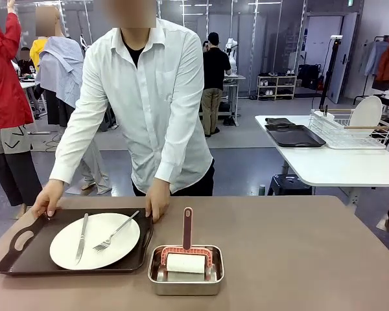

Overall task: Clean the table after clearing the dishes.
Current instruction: When the right (or left) Handle tray is removed, use the right hand (or left hand) to clean the right (or left) side of the table with the Lint Roller.

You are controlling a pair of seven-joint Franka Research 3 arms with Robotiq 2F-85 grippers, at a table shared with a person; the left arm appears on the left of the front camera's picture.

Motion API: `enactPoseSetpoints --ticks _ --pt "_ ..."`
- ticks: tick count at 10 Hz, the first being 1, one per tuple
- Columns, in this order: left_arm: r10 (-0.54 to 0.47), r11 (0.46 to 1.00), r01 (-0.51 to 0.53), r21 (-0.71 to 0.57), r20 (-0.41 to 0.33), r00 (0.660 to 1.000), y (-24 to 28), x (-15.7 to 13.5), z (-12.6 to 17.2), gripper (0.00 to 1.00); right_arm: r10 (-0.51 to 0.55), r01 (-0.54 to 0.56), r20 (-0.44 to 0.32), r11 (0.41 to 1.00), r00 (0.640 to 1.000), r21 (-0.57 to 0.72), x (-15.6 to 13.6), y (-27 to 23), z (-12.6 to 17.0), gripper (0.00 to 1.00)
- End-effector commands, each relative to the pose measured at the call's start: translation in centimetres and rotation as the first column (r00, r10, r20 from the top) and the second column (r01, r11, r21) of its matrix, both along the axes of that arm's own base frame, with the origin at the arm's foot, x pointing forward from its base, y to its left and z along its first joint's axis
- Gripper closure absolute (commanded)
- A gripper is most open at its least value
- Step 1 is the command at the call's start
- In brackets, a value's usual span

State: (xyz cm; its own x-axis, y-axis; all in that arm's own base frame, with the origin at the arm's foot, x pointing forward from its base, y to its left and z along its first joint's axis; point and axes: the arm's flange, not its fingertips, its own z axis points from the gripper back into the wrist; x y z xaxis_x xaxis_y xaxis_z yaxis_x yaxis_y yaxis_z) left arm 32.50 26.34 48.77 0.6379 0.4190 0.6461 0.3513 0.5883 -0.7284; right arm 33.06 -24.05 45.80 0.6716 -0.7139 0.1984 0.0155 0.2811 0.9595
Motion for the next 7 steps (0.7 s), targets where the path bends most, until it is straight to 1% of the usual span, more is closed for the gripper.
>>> enactPoseSetpoints --ticks 1,7 --pt "-0.002 1.0 0.002 -0.014 0.022 1.0 0.3 -0.15 0.08 0.0 0.002 -0.002 0.001 1.0 1.0 0.009 0.02 -0.09 0.39 0.0" --pt "-0.002 1.0 0.002 -0.014 0.022 1.0 0.3 -0.15 0.08 0.0 0.002 -0.002 0.001 1.0 1.0 0.009 0.02 -0.09 0.39 0.0"
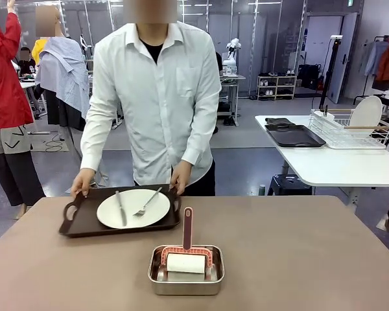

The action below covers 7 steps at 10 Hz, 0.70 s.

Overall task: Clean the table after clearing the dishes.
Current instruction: When the right (or left) Handle tray is removed, use the right hand (or left hand) to clean the right (or left) side of the table with the Lint Roller.

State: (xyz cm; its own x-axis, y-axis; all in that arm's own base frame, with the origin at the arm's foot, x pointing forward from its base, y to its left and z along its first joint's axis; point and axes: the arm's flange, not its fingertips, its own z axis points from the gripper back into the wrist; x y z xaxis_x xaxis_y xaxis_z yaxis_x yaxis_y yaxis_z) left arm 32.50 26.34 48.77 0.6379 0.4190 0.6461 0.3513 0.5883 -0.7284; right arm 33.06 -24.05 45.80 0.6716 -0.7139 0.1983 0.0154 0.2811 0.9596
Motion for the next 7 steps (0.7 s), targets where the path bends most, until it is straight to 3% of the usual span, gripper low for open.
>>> enactPoseSetpoints --ticks 1,6,7 --pt "-0.002 1.0 0.002 -0.014 0.022 1.0 0.3 -0.1 0.1 0.0 0.002 -0.002 0.001 1.0 1.0 0.008 0.0 -0.1 0.4 0.0" --pt "0.0 1.0 0.0 0.0 0.0 1.0 0.0 0.0 0.0 0.0 0.002 -0.002 0.001 1.0 1.0 0.008 0.0 -0.1 0.4 0.0" --pt "-0.119 0.986 0.11 0.128 0.06 0.991 -2.0 0.9 1.8 0.0 0.002 -0.002 0.001 1.0 1.0 0.008 0.0 -0.1 0.4 0.0"
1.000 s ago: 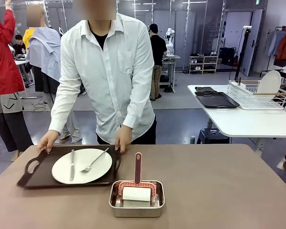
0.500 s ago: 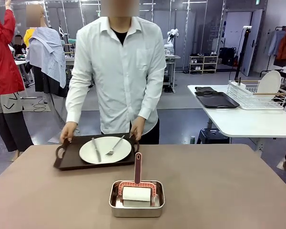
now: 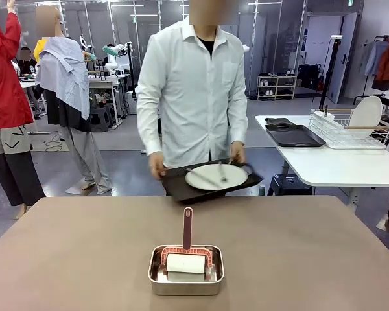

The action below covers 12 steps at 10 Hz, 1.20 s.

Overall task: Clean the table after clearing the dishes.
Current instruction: When the right (or left) Handle tray is removed, use the right hand (or left hand) to clean the right (or left) side of the table with the Lint Roller.

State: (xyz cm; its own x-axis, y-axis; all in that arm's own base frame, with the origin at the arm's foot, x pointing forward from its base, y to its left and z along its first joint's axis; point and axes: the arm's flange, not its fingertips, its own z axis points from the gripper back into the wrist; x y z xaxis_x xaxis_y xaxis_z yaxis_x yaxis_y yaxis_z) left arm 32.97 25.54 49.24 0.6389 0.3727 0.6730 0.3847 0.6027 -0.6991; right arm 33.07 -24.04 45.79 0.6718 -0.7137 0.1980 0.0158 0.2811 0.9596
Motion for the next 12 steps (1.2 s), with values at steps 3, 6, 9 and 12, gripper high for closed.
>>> enactPoseSetpoints --ticks 3,6,9,12 --pt "-0.425 0.822 0.366 0.435 0.042 0.904 -13.0 4.7 7.0 0.0 0.001 -0.001 0.001 1.0 1.0 0.008 0.0 -0.1 0.4 0.0" --pt "-0.732 0.451 0.602 0.659 -0.113 0.672 -27.8 7.0 7.3 0.0 0.001 -0.001 0.001 1.0 1.0 0.008 0.0 -0.1 0.4 0.0" --pt "-0.816 0.105 0.61 0.785 -0.283 0.505 -38.2 6.4 3.9 0.0 0.001 -0.001 0.001 1.0 1.0 0.008 0.0 -0.1 0.4 0.0" --pt "-0.823 0.095 0.664 0.742 -0.317 0.471 -40.7 5.7 4.0 0.0 0.001 -0.001 0.001 1.0 1.0 0.008 0.0 -0.1 0.4 0.0"
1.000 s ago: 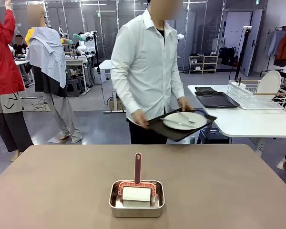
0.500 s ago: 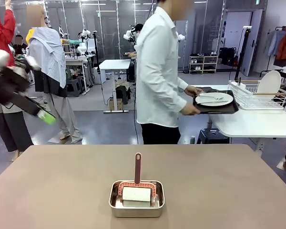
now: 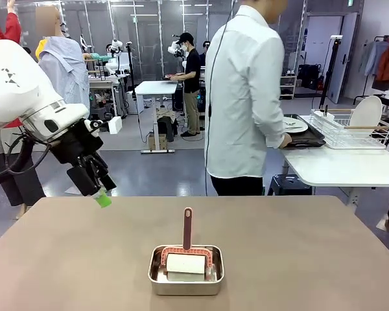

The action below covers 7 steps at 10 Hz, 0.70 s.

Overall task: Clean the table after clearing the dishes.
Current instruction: When the right (or left) Handle tray is removed, use the right hand (or left hand) to clean the right (or left) side of the table with the Lint Roller.

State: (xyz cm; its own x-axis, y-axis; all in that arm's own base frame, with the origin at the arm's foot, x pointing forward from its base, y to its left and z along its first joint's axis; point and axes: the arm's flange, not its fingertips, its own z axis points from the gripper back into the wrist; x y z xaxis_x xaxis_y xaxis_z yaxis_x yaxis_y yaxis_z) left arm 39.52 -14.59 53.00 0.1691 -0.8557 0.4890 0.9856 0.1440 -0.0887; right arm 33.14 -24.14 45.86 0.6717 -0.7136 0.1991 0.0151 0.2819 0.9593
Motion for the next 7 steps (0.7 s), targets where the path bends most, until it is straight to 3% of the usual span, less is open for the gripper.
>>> enactPoseSetpoints --ticks 1,4,5,7 --pt "-0.014 1.0 0.014 0.019 -0.002 1.0 -0.6 -0.8 0.2 0.0 0.001 -0.001 0.001 1.0 1.0 0.009 -0.1 0.0 0.3 0.0" --pt "-0.017 1.0 0.017 0.0 -0.002 1.0 -0.6 -0.3 0.0 0.0 0.001 -0.001 0.001 1.0 1.0 0.009 -0.1 0.0 0.3 0.0" --pt "-0.102 0.991 0.101 0.09 0.008 0.995 -2.6 -0.3 0.1 0.0 0.001 -0.001 0.001 1.0 1.0 0.009 -0.1 0.0 0.3 0.0" --pt "-0.234 0.957 0.239 0.164 -0.05 0.971 -7.8 3.5 0.5 0.0 0.001 -0.001 0.001 1.0 1.0 0.009 -0.1 0.0 0.3 0.0"
